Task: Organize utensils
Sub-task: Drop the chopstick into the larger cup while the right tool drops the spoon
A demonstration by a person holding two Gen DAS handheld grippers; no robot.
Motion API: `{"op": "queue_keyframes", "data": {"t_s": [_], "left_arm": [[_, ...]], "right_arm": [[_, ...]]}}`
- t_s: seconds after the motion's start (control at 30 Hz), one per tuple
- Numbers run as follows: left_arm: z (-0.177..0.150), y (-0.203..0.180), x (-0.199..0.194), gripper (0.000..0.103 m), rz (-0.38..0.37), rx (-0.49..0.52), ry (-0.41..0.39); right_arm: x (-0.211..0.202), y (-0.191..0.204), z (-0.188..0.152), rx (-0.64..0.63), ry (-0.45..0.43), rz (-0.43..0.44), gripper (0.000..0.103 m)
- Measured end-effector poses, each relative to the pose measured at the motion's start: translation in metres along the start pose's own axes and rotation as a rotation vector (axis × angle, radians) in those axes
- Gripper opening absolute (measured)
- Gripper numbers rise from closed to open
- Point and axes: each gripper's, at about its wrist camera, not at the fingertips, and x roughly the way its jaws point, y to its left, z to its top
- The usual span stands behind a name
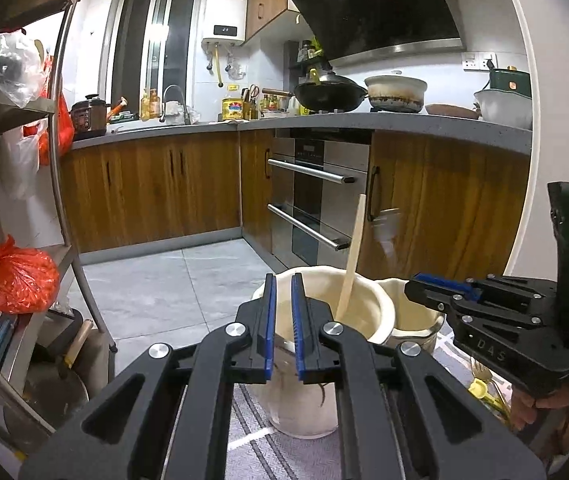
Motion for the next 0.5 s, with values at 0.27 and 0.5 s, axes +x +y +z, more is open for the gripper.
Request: {"op": "queue_keyframes", "data": {"t_s": [0.27,0.5], "left_arm": [[0.007,0.002,-0.023,0.049,0.005,-0.011,-0.034],[0.004,-0.003,-0.062,0.094,0.038,-0.032,-0.066]], "right_arm": [[-0.027,0.001,0.014,0.021,-0.008,0.035,0.041],[-0.071,0.001,0.014,0.048,-0.072,0.052,0.092]]}}
